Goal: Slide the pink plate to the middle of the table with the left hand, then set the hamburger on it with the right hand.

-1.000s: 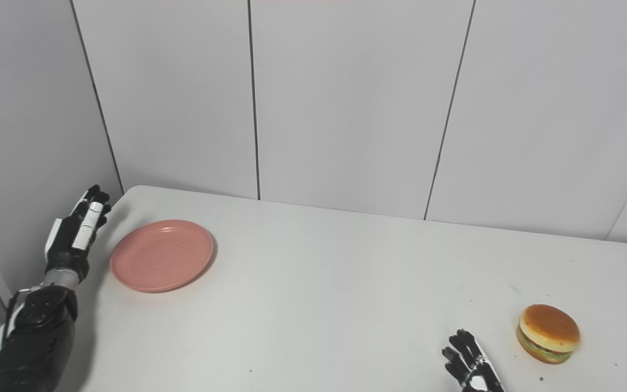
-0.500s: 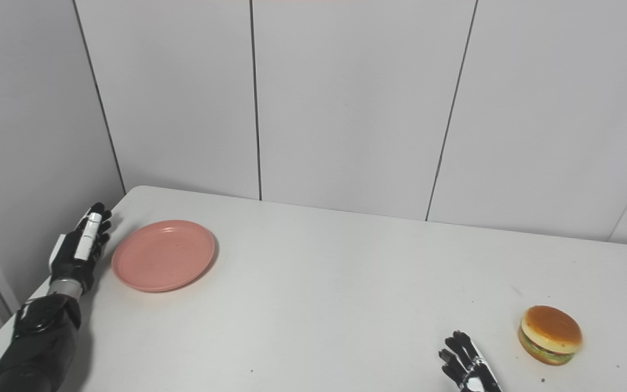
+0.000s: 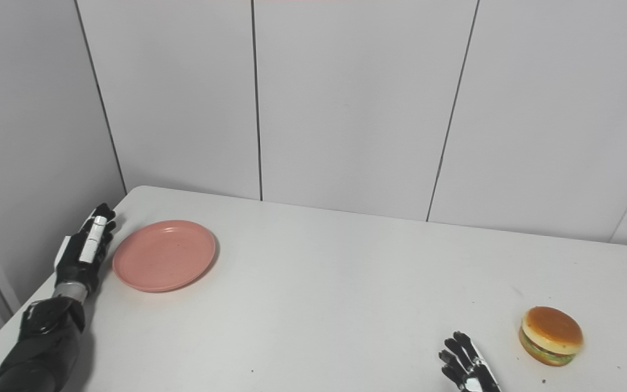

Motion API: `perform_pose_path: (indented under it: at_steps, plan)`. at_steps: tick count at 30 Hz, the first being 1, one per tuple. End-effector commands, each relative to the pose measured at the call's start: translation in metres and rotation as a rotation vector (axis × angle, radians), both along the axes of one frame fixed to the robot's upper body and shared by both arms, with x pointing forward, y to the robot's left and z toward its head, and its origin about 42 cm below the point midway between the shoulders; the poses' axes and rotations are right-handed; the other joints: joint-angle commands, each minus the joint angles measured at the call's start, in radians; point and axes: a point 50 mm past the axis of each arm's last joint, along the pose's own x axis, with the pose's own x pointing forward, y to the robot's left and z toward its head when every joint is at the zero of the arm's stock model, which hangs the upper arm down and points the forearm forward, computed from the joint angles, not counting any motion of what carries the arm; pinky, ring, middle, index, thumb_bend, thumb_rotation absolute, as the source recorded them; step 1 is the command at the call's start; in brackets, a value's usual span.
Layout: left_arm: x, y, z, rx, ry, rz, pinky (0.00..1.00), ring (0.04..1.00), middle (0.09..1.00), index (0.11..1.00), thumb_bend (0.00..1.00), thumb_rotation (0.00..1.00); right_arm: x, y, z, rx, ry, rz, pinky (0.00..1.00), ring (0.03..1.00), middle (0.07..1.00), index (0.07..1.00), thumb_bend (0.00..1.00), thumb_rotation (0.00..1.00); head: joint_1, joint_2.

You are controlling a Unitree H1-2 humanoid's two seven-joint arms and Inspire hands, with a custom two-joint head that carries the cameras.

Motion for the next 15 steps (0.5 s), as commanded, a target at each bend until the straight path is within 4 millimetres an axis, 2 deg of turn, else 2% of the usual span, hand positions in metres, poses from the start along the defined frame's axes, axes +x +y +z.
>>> perform_pose_path:
  at_steps: [1, 8, 11, 15]
  plan:
    - [0.016, -0.008, 0.022, 0.026, -0.056, -0.042, 0.96, 0.943, 0.927, 0.910, 0.89, 0.80, -0.020, -0.002, -0.029, -0.018, 0.173, -0.004, 0.89, 0.876, 0.897, 0.910, 0.80, 0.91, 0.001, 0.000]
    - [0.016, -0.028, 0.019, 0.016, -0.053, -0.088, 0.95, 0.946, 0.929, 0.883, 0.88, 0.79, -0.020, -0.001, -0.028, -0.023, 0.171, 0.000, 0.91, 0.885, 0.902, 0.915, 0.79, 0.91, -0.004, 0.003]
    - [0.016, -0.035, 0.020, 0.024, -0.053, -0.116, 0.97, 0.955, 0.928, 0.916, 0.84, 0.81, -0.020, 0.001, -0.028, -0.027, 0.168, -0.001, 0.89, 0.878, 0.897, 0.910, 0.79, 0.91, -0.006, 0.002]
    - [0.017, -0.038, 0.020, 0.031, -0.049, -0.134, 0.97, 0.945, 0.917, 0.923, 0.84, 0.82, -0.020, 0.002, -0.027, -0.033, 0.162, 0.003, 0.89, 0.878, 0.897, 0.911, 0.79, 0.91, -0.008, 0.003]
